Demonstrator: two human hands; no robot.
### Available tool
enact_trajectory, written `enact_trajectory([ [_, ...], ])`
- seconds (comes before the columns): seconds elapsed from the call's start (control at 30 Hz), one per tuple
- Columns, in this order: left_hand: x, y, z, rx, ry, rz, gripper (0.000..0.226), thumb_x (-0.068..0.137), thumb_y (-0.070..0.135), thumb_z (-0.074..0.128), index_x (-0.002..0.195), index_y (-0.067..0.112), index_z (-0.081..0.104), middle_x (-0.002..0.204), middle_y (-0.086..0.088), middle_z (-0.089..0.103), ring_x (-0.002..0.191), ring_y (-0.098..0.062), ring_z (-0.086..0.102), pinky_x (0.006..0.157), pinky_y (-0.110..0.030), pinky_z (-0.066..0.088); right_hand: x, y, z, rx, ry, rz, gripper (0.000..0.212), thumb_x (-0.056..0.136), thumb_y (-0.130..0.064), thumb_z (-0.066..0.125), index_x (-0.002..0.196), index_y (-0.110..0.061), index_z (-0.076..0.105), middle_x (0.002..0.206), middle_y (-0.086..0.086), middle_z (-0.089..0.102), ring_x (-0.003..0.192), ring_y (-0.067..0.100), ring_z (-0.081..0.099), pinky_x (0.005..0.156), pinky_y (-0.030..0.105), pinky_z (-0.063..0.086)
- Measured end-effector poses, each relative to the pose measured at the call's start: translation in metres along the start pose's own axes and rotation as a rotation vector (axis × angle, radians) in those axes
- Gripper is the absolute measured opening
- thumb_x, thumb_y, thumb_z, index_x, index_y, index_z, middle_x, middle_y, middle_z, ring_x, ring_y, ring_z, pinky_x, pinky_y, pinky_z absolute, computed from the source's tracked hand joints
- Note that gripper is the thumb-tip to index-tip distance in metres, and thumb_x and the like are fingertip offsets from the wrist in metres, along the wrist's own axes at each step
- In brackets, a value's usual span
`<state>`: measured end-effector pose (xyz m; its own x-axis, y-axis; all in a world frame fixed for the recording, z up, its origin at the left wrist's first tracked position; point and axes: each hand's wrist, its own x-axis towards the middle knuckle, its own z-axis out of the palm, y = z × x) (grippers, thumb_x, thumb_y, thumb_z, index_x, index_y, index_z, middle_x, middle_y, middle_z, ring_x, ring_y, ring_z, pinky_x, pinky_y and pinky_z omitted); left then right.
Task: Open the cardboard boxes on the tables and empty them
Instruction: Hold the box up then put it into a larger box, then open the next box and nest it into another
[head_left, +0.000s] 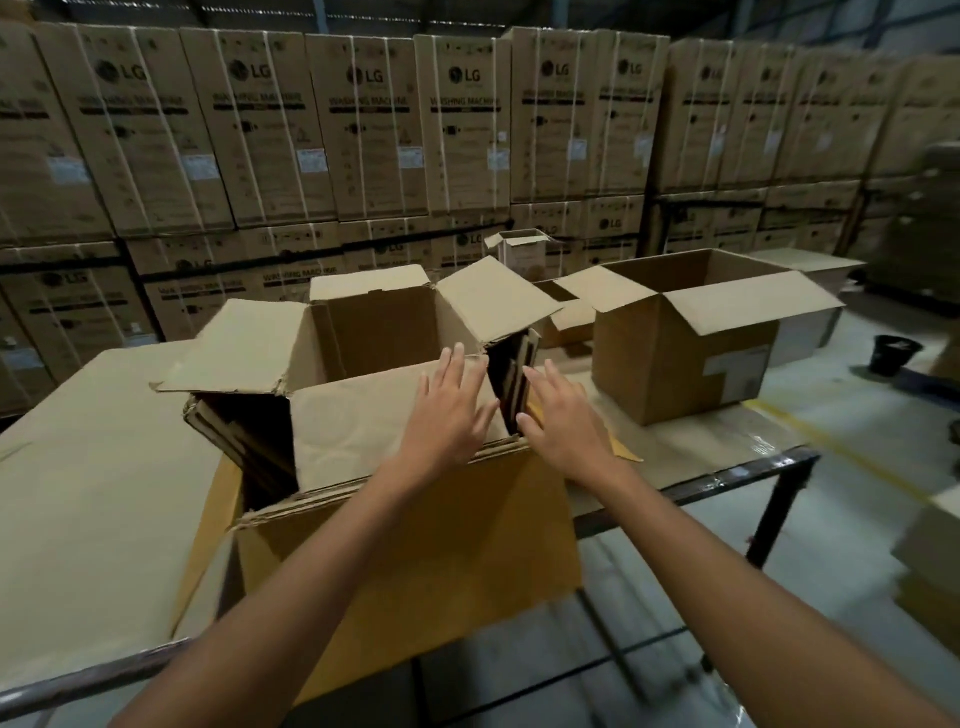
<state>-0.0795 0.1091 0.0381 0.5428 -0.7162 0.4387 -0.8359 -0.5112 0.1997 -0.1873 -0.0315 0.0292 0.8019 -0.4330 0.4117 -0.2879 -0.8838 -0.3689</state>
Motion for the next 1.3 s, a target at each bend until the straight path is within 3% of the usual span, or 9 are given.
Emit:
enact_trajectory([
  [0.17,0.006,0.109,0.018,-0.166,0.179,0.109,0.061,0.103,0.049,0.034,0.158,0.023,0.022,0.167,-0.005,0.012,0.155,-0.021,0.002,0.124,-0.045,0.008,-0.054,0.072,-0.059,0.07,0.157,0.04,0.064,0.096,-0.03,0.06,0.154,-0.023,0.034,0.162,0.008,0.028,0.141,0.026,0.035,0.106,0.042,0.043],
  [0.33,0.001,0.217,0.059,-0.32,0.265,0.157,0.06,0.101,0.046,0.038,0.155,0.02,0.031,0.164,-0.006,0.023,0.153,-0.016,0.005,0.122,-0.039,0.013,-0.119,0.168,-0.115,0.098,0.301,0.151,0.061,0.095,-0.027,0.062,0.152,-0.022,0.039,0.161,0.005,0.032,0.141,0.024,0.034,0.109,0.035,0.034],
  [0.5,-0.012,0.292,0.124,-0.428,0.189,0.182,0.061,0.1,0.046,0.037,0.153,0.017,0.035,0.161,-0.009,0.031,0.153,-0.021,0.015,0.123,-0.039,0.017,-0.185,0.25,-0.137,0.075,0.376,0.243,0.057,0.091,-0.024,0.063,0.146,-0.016,0.048,0.156,0.009,0.04,0.135,0.031,0.042,0.107,0.041,0.039],
  [0.77,-0.037,0.348,0.232,-0.49,-0.004,0.163,0.06,0.099,0.043,0.041,0.15,0.011,0.04,0.158,-0.013,0.035,0.151,-0.028,0.023,0.122,-0.043,0.022,-0.261,0.351,-0.118,0.104,0.338,0.45,0.058,0.09,-0.035,0.055,0.144,-0.014,0.051,0.154,0.007,0.044,0.135,0.027,0.042,0.107,0.024,0.029],
  [0.97,-0.011,0.375,0.296,-0.494,-0.07,0.188,0.06,0.098,0.041,0.045,0.149,0.01,0.041,0.158,-0.016,0.035,0.15,-0.029,0.024,0.122,-0.037,0.019,-0.262,0.425,-0.094,0.102,0.293,0.523,0.059,0.091,-0.037,0.057,0.145,-0.013,0.051,0.154,0.008,0.044,0.136,0.028,0.043,0.108,0.026,0.03],
  [1.13,0.055,0.395,0.34,-0.516,-0.071,0.198,0.058,0.098,0.036,0.049,0.151,0.013,0.039,0.16,-0.012,0.032,0.152,-0.026,0.021,0.122,-0.022,0.01,-0.213,0.49,-0.091,0.103,0.311,0.515,0.058,0.092,-0.034,0.059,0.145,-0.012,0.051,0.153,0.007,0.045,0.135,0.025,0.044,0.108,0.015,0.021],
  [1.23,0.102,0.408,0.348,-0.519,-0.027,0.204,0.057,0.098,0.035,0.049,0.15,0.014,0.04,0.159,-0.012,0.033,0.152,-0.026,0.02,0.122,-0.032,0.016,-0.176,0.522,-0.095,0.117,0.334,0.485,0.057,0.093,-0.036,0.057,0.144,-0.012,0.05,0.152,0.006,0.046,0.134,0.024,0.045,0.111,0.033,0.039],
  [1.3,0.145,0.413,0.353,-0.537,0.016,0.22,0.055,0.098,0.032,0.049,0.149,0.012,0.042,0.158,-0.012,0.035,0.152,-0.026,0.02,0.12,-0.042,0.026,-0.136,0.547,-0.099,0.143,0.373,0.451,0.057,0.093,-0.037,0.056,0.144,-0.011,0.051,0.151,0.006,0.047,0.133,0.025,0.046,0.103,0.046,0.048],
])
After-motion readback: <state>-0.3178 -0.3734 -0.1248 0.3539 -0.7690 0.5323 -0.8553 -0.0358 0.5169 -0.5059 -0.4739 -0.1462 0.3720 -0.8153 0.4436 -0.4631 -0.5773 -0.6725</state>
